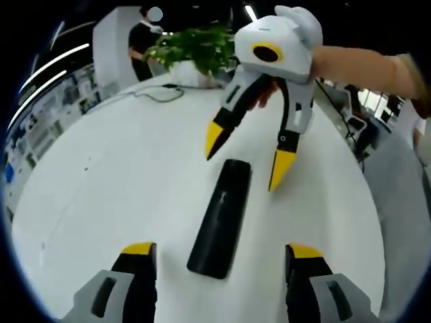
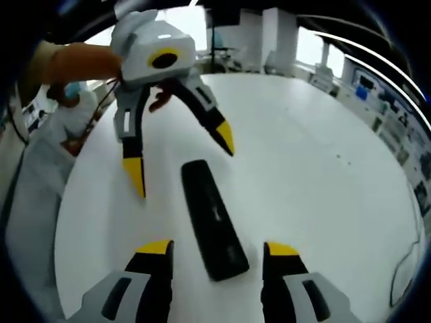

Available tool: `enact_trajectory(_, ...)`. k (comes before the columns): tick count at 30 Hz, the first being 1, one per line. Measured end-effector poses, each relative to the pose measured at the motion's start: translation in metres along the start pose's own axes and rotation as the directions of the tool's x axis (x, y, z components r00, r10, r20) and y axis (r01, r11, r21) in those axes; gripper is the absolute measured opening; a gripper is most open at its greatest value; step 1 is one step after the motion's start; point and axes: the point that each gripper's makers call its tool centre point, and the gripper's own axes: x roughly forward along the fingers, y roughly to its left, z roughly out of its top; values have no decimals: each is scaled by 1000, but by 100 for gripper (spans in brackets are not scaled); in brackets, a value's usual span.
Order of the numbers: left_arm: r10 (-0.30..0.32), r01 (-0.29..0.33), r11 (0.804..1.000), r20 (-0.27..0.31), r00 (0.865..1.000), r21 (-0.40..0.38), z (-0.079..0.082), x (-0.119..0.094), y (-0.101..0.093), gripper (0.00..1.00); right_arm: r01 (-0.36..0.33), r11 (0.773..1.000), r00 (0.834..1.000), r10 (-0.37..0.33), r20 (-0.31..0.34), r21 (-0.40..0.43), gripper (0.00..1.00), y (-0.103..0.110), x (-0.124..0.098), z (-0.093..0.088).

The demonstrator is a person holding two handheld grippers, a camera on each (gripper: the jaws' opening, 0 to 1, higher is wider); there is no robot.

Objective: Press the specified remote control buttons in sequence, fully releasing each button before pressing the next.

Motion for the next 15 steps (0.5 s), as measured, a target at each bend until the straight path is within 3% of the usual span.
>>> enact_trajectory(15,-13,16,999,-57,998,49,-8,6,4,70,-5,997,996,-2,-85,-82,40,-5,7,-6)
